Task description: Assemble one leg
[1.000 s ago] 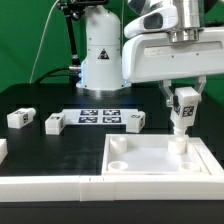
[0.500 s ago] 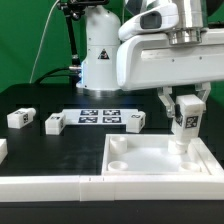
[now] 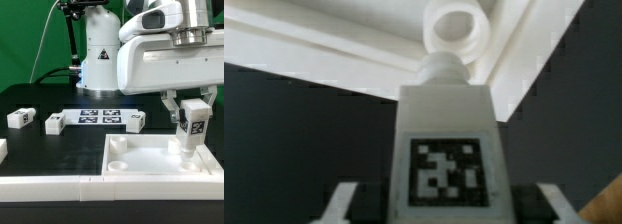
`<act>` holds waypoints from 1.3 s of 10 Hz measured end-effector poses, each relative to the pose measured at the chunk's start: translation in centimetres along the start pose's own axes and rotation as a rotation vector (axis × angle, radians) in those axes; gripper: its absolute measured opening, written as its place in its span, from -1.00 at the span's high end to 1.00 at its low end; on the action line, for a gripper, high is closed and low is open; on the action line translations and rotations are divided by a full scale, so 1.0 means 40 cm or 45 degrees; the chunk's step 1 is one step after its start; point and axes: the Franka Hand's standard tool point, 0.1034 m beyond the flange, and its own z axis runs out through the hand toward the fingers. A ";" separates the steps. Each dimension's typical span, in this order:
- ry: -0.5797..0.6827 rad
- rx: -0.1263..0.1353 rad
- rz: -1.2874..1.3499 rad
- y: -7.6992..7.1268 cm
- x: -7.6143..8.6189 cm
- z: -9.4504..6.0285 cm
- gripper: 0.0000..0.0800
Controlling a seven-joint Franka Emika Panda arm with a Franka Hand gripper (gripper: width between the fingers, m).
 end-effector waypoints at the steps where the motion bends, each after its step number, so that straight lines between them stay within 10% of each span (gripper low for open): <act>1: 0.006 0.004 0.001 -0.020 -0.012 0.010 0.27; 13: 0.155 -0.011 -0.058 -0.045 -0.017 0.043 0.27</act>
Offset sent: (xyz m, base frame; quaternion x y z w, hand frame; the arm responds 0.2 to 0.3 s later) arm -0.0038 0.0040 -0.0139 -0.0159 0.0184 0.0020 0.9997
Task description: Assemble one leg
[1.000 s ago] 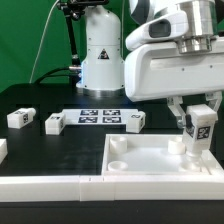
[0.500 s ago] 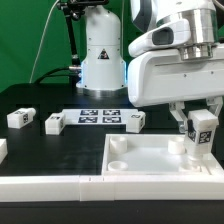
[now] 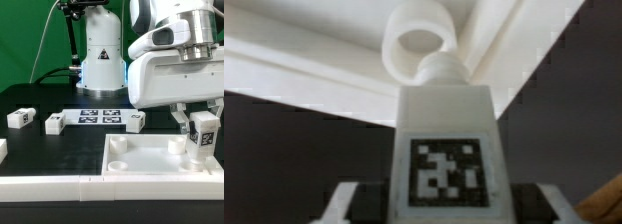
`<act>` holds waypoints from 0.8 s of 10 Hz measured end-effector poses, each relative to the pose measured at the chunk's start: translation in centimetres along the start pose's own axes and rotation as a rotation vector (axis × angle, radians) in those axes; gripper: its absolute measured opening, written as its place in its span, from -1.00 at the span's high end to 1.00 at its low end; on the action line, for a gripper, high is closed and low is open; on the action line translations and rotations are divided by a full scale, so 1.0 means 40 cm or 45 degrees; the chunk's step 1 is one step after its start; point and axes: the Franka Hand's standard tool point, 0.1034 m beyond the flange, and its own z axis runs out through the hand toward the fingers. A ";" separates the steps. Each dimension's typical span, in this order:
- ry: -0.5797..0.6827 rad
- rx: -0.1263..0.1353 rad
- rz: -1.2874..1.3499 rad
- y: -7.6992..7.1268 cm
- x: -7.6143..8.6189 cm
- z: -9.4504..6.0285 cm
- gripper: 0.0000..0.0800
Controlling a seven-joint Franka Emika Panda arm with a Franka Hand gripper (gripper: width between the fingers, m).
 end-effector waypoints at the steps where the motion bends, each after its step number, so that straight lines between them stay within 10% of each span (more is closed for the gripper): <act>1: 0.028 -0.004 0.000 -0.002 0.001 0.001 0.27; 8: -0.037 0.002 0.040 0.009 -0.019 -0.020 0.27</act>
Offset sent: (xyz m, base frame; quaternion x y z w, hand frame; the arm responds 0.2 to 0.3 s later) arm -0.0269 -0.0168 0.0063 0.0020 -0.0892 0.0870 0.9922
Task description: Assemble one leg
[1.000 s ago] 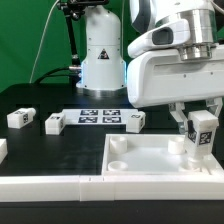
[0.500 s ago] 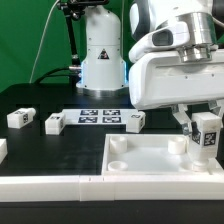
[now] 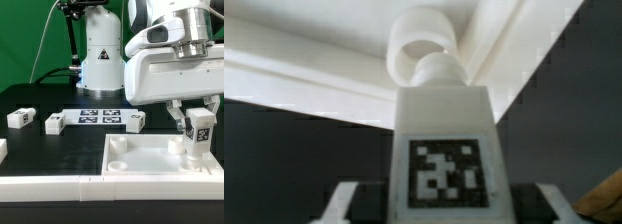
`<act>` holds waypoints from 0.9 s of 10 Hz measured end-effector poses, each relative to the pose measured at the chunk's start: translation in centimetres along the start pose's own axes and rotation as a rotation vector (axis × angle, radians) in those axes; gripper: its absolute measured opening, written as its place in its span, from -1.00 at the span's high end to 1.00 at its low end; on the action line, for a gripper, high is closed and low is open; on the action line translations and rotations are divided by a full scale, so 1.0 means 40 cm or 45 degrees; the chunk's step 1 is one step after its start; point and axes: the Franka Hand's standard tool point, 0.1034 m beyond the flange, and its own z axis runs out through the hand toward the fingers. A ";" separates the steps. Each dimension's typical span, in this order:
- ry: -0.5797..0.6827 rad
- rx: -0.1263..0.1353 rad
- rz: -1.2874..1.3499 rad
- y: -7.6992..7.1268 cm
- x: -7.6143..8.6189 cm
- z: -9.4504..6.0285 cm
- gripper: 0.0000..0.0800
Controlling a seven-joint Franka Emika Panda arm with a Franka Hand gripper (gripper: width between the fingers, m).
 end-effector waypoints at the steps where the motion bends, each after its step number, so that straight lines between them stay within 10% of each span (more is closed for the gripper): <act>1: -0.003 -0.001 -0.010 0.003 -0.004 0.003 0.27; 9: 0.004 -0.007 -0.033 0.017 -0.038 0.044 0.27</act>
Offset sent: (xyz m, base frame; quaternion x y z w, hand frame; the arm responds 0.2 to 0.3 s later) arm -0.0007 -0.0099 -0.0068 -0.0034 0.0004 -0.0126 0.9999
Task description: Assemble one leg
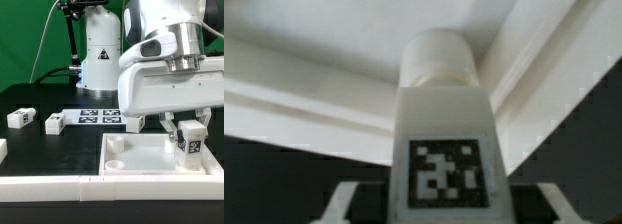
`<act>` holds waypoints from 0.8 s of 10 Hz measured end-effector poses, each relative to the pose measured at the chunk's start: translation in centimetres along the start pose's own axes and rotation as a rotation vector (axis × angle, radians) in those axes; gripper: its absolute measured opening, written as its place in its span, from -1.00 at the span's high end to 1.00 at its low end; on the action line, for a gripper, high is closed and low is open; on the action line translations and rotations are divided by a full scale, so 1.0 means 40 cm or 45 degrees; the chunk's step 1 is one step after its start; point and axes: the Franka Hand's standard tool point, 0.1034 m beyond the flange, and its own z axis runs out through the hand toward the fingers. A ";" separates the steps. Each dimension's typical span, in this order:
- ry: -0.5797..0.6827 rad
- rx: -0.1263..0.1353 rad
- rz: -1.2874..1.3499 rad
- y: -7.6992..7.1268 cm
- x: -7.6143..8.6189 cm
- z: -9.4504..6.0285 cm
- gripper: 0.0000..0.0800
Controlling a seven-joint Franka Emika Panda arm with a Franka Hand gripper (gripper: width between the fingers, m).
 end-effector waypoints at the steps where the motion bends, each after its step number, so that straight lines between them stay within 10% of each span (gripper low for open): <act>1: 0.001 0.001 -0.002 -0.003 0.000 0.000 0.27; 3: 0.001 0.001 -0.002 -0.002 0.000 0.000 0.27; 4: 0.001 0.001 -0.002 -0.002 0.000 0.000 -0.25; 8: 0.001 0.001 -0.002 -0.002 0.000 0.000 -0.61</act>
Offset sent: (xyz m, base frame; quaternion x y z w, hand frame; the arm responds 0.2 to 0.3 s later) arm 0.0000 0.0000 0.0000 0.0000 0.0000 0.0000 1.0000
